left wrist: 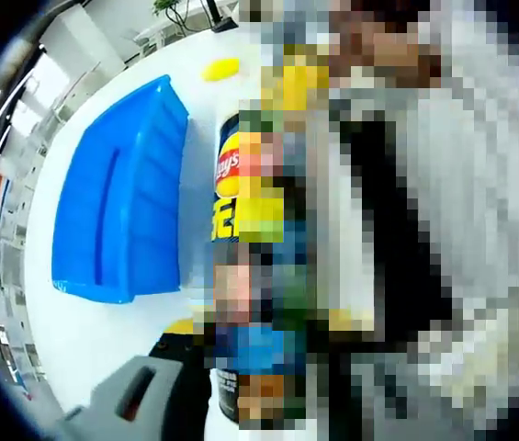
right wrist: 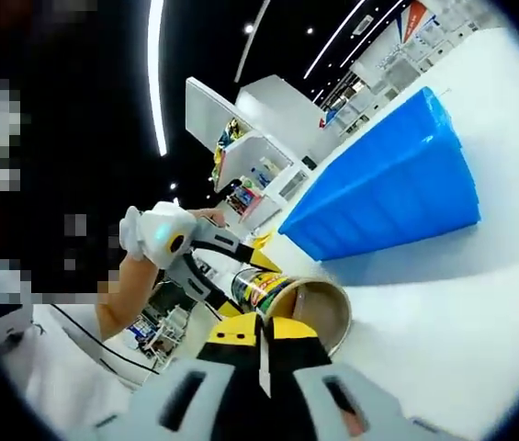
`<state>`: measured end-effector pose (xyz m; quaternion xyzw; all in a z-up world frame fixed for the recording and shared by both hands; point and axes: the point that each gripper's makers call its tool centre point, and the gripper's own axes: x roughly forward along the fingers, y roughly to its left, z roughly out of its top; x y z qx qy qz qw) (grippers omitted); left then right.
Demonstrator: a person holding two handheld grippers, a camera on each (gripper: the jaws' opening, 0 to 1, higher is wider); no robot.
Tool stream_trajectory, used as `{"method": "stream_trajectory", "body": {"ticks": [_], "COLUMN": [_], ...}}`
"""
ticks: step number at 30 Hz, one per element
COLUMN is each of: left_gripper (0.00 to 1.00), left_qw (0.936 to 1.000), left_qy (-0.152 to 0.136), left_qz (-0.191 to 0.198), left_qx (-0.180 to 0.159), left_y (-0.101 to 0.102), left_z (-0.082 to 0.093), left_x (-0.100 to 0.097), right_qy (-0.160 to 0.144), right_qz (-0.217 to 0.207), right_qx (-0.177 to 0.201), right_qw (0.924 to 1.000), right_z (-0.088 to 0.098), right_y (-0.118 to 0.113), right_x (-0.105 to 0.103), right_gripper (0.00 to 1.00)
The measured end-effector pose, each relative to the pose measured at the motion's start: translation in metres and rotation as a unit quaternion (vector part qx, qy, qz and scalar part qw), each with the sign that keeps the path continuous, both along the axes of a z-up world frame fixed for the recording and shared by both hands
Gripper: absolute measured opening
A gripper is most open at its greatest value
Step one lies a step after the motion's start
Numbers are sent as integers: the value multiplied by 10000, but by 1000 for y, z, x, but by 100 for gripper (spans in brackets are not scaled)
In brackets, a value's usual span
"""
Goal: Open the lid of the chip container on the table, take out the chips, place them into the box in front of the container, and close the lid
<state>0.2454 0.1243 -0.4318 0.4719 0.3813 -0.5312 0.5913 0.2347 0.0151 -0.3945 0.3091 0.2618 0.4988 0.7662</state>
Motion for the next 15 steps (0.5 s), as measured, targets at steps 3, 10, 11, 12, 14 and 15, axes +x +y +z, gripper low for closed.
{"method": "stream_trajectory", "body": {"ticks": [3, 10, 11, 12, 14, 15], "left_gripper": [46, 46, 46, 46, 46, 46], "left_qw": [10000, 10000, 10000, 10000, 10000, 10000], "left_qy": [9, 19, 19, 17, 20, 18], "left_qz": [2, -1, 3, -4, -6, -10], "left_qx": [-12, -17, -26, -28, -18, -6], "left_y": [0, 0, 0, -1, -1, -1], "left_z": [0, 0, 0, 0, 0, -1], "left_x": [0, 0, 0, 0, 0, 0], "right_qy": [-11, 185, 236, 271, 484, 554], "right_qz": [10, -286, -395, -491, -481, -383], "right_qx": [-16, 120, 97, 59, -82, -79], "right_qw": [10000, 9993, 9989, 9984, 9976, 9977], "right_z": [0, 10, 9, 7, -1, -3], "right_y": [-1, -32, -38, -45, -49, -47], "right_x": [0, 13, 17, 22, 23, 23], "right_gripper": [3, 5, 5, 5, 8, 12]}}
